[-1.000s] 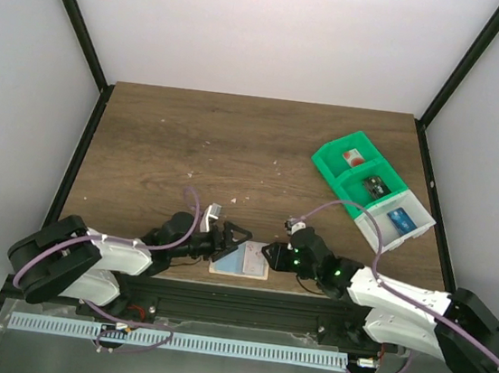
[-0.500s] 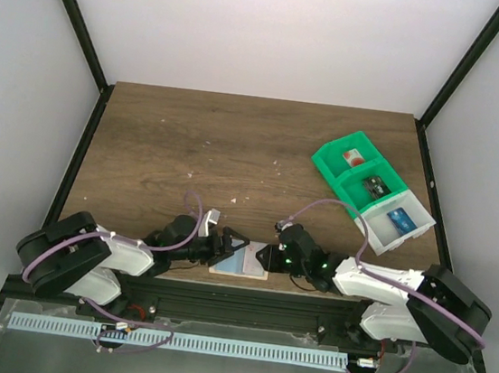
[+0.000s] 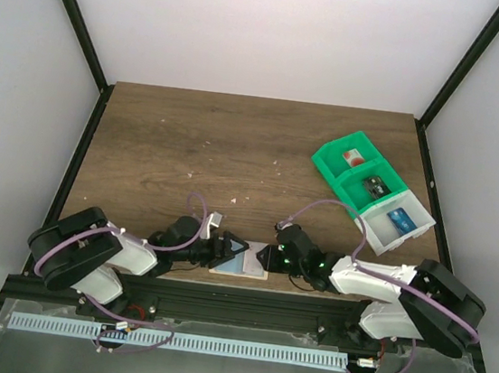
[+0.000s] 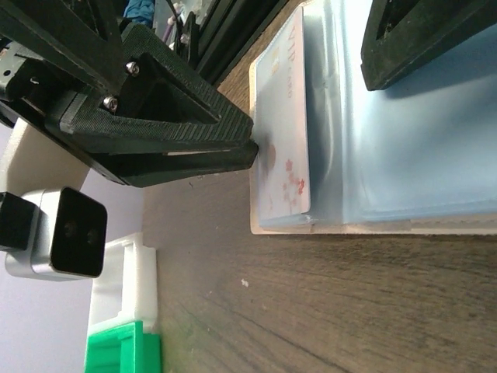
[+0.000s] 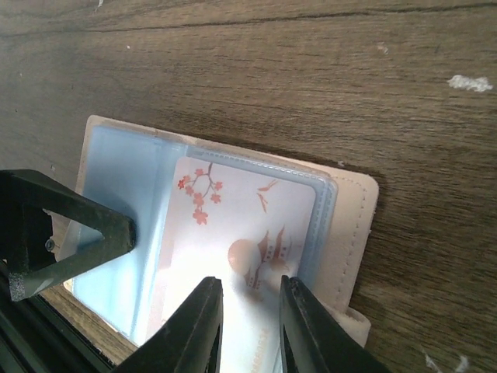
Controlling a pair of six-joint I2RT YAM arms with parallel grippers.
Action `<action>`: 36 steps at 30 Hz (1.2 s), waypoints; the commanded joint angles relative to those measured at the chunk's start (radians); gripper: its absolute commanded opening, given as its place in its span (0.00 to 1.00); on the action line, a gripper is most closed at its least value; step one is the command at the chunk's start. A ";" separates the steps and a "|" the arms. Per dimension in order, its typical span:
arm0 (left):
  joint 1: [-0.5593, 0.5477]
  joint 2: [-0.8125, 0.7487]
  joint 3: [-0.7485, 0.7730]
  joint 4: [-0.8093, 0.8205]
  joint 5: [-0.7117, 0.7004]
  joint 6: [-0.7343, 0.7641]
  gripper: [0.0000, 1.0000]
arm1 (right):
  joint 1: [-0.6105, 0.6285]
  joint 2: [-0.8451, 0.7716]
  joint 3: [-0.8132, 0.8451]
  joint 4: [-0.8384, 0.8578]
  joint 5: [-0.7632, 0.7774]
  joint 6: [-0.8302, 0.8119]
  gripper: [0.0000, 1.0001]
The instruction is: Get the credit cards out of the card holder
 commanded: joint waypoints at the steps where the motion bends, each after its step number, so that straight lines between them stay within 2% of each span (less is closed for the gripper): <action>1: -0.004 0.021 0.013 0.034 0.016 0.027 0.83 | 0.003 0.022 0.006 -0.012 0.045 0.008 0.22; 6: -0.004 0.034 0.028 0.026 0.020 0.039 0.74 | 0.003 0.023 -0.002 0.011 0.034 0.004 0.21; 12: -0.004 0.056 0.029 0.038 0.027 0.042 0.55 | 0.004 0.042 -0.017 0.036 0.011 0.015 0.17; 17: -0.004 0.092 0.032 0.066 0.039 0.034 0.43 | 0.003 0.052 -0.031 0.053 -0.003 0.028 0.14; 36: -0.007 0.175 0.040 0.151 0.070 0.008 0.24 | 0.003 0.054 -0.044 0.065 -0.007 0.036 0.09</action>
